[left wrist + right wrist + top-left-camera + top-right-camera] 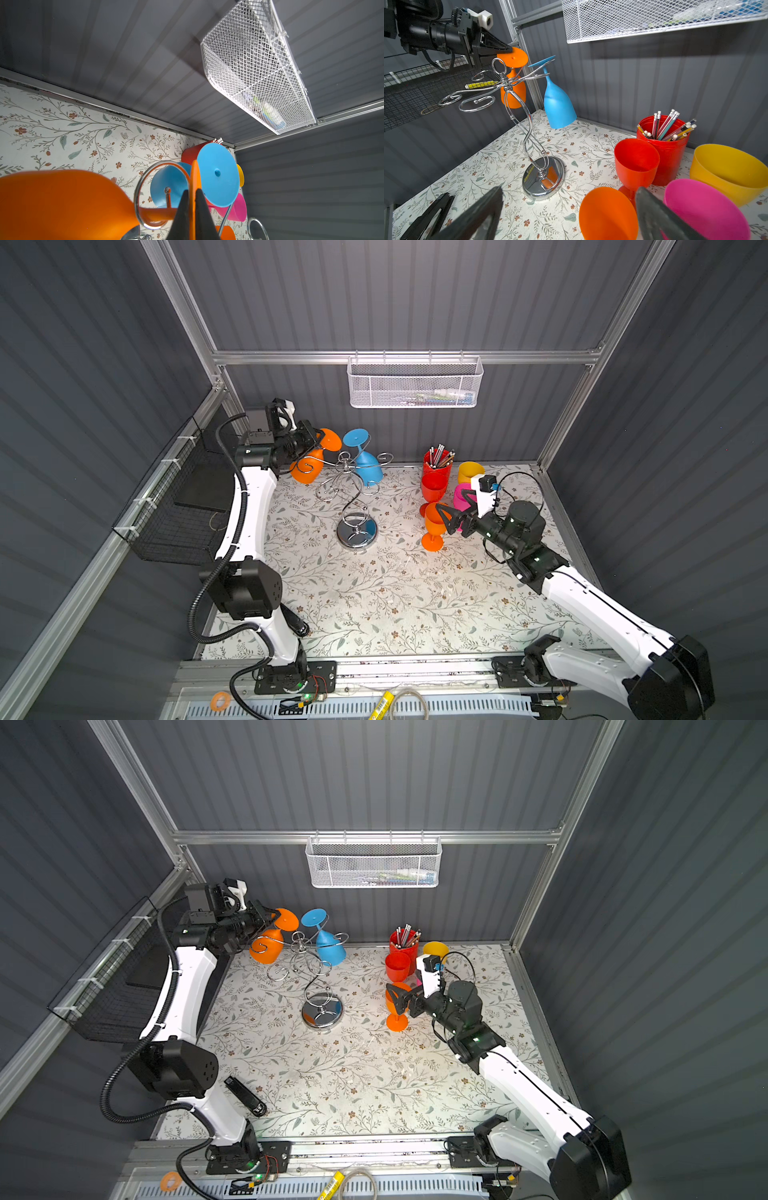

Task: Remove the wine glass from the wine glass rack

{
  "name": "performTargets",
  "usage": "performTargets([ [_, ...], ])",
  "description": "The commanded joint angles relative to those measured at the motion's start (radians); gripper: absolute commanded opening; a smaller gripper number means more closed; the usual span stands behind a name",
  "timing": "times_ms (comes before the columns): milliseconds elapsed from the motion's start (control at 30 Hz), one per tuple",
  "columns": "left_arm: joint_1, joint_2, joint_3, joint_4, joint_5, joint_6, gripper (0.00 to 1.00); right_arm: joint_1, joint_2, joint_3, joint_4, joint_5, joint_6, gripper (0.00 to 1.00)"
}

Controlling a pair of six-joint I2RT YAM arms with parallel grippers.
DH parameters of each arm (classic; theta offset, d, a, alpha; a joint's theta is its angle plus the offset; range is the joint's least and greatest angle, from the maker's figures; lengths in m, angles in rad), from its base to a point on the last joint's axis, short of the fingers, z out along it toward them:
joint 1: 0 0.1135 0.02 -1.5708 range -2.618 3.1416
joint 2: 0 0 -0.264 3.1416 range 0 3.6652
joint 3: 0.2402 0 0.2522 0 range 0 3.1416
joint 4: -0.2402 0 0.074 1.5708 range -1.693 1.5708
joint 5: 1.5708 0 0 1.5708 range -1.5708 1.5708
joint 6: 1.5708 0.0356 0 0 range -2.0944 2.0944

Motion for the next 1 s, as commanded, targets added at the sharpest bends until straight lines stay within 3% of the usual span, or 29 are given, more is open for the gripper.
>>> performTargets([
  [0, 0.001, -0.037, -0.012, 0.021, 0.03, 0.004, 0.06, 0.007, 0.01, 0.03, 0.001, 0.007, -0.011, 0.99],
  [200, 0.001, -0.044, -0.023, 0.035, 0.025, -0.003, 0.0, 0.007, 0.015, 0.033, 0.0, 0.006, -0.011, 0.99],
  [967, 0.007, -0.112, -0.103, 0.127, -0.072, -0.045, 0.0, 0.008, 0.017, 0.035, -0.009, 0.008, -0.016, 0.99],
])
